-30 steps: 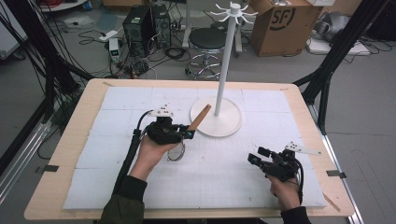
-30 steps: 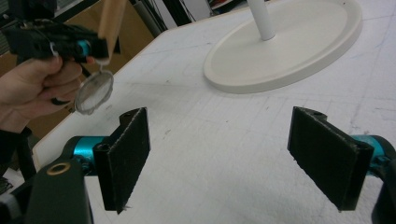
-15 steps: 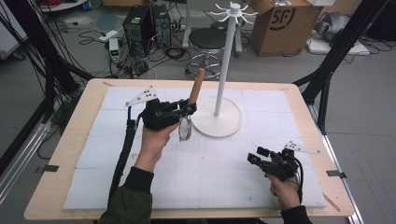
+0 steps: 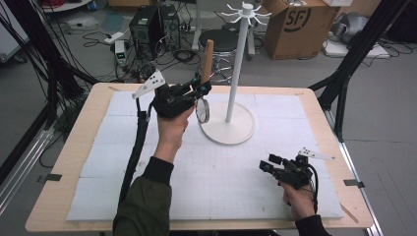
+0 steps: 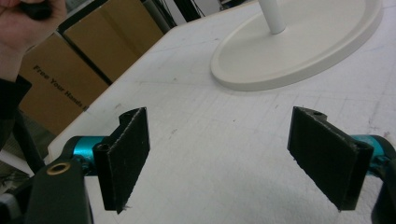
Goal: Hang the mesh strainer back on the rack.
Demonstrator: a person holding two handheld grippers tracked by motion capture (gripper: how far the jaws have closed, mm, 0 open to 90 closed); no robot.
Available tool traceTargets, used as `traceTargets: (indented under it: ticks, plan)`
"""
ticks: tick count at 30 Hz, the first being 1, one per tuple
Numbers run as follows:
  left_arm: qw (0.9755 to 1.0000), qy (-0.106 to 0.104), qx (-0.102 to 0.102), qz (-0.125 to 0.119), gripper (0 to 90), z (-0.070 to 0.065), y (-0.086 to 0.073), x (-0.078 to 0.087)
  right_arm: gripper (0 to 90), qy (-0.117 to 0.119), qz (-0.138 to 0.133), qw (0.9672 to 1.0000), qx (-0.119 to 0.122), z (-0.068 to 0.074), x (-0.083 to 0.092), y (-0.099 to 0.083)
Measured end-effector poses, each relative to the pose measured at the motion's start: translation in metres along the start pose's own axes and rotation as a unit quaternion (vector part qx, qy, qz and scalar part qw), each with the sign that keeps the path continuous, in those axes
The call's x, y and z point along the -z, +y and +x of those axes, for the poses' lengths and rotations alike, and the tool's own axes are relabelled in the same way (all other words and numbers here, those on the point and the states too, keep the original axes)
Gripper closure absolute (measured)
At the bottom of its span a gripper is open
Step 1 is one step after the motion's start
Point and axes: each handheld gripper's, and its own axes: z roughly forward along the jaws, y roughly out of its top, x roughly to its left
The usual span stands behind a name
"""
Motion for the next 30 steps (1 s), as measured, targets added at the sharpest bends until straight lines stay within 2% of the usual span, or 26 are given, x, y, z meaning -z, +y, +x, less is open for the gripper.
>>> traceTargets:
  ticks: [5,6,7,8,11,14,21,26,30]
  plan:
    - [1.0,0.003,0.0,-0.005,69.0,0.0,0.014,-0.022,19.8,0.015,-0.013,0.9996,-0.017,-0.004,0.004,0.002]
    - [1.0,0.004,-0.007,-0.001,68.9,0.0,0.016,-0.025,19.8,0.018,-0.015,0.9995,-0.02,-0.004,0.005,0.002]
    - [0.9999,0.004,-0.011,-0.007,68.9,-0.002,0.019,-0.029,19.8,0.019,-0.016,0.9995,-0.021,-0.004,0.006,0.003]
    - [0.9999,0.002,-0.013,-0.003,68.9,-0.002,0.021,-0.032,19.8,0.02,-0.018,0.9994,-0.021,-0.004,0.007,0.003]
    - [0.9999,0.006,-0.01,-0.009,68.9,-0.004,0.026,-0.04,19.8,0.023,-0.02,0.9993,-0.022,-0.005,0.008,0.004]
    - [0.9998,0.009,-0.005,-0.016,68.9,-0.002,0.027,-0.044,19.8,0.027,-0.02,0.9992,-0.022,-0.005,0.008,0.004]
    - [0.9999,0.014,-0.002,-0.007,68.9,0.003,0.027,-0.051,19.8,0.025,-0.013,0.9994,-0.019,-0.007,0.007,0.003]
    - [0.9999,0.01,-0.013,0.003,68.9,0.001,0.029,-0.056,19.8,0.023,-0.012,0.9994,-0.023,-0.007,0.008,0.003]
    - [0.9997,0.015,-0.012,0.013,68.9,0.002,0.031,-0.062,19.9,0.022,-0.015,0.9995,-0.019,-0.008,0.008,0.003]
